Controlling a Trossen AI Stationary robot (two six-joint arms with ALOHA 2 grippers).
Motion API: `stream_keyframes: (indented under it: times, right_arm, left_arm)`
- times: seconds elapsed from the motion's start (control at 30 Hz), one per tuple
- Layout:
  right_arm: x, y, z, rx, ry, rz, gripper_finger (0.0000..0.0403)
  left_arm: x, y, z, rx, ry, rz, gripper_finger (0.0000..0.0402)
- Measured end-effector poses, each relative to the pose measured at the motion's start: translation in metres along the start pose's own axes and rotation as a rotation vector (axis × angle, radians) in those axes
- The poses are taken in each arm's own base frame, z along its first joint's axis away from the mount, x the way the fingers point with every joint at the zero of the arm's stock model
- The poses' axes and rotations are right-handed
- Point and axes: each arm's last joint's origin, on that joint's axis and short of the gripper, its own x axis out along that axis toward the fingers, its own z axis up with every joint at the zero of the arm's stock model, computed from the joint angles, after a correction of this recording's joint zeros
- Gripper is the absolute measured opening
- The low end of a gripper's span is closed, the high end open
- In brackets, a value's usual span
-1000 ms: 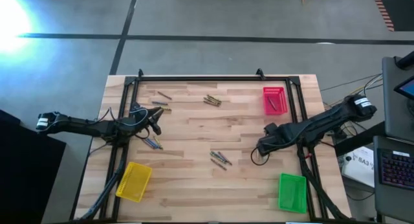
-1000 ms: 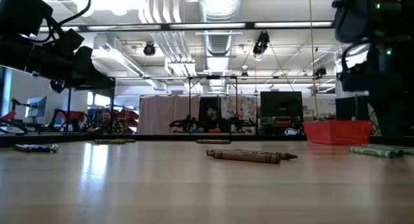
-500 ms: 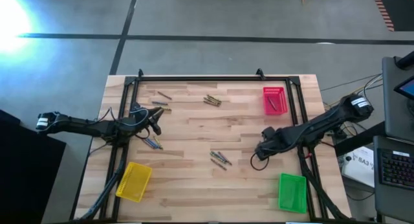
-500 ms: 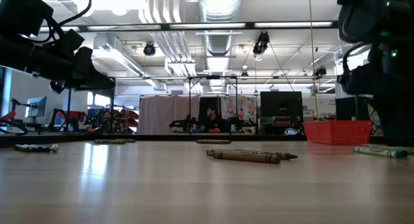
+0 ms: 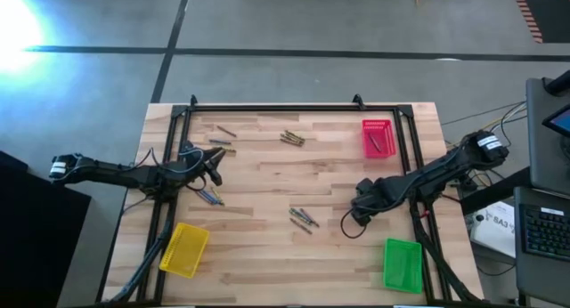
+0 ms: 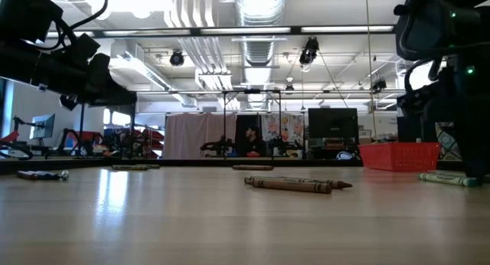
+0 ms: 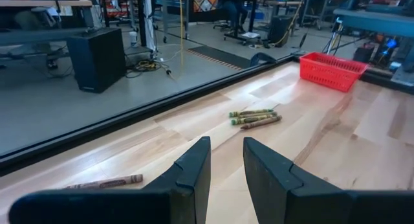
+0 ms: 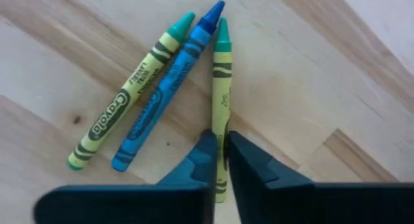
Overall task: Sort crayons
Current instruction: Put the green crayon into the yellow bin
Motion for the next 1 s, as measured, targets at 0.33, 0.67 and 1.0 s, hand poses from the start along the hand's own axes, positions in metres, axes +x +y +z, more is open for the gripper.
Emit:
stream_keyframes:
  times: [0.33, 0.67, 1.0]
  right_arm:
    - [-0.04, 0.01, 0.03, -0.082, -0.46, 0.118, 0.0012]
    - [-0.058, 0.061, 0.103, -0.355, -0.914, 0.508, 0.0011]
    - [-0.061, 0.119, 0.171, -0.51, -1.065, 0.443, 0.0011]
  left_arm:
    - [0.001, -0.004, 0.008, -0.055, -0.062, -0.059, 0.0075]
    - [0.003, -0.013, 0.014, -0.031, -0.099, -0.215, 0.0078]
    - [-0.002, -0.023, 0.032, -0.131, -0.235, -0.524, 0.0134]
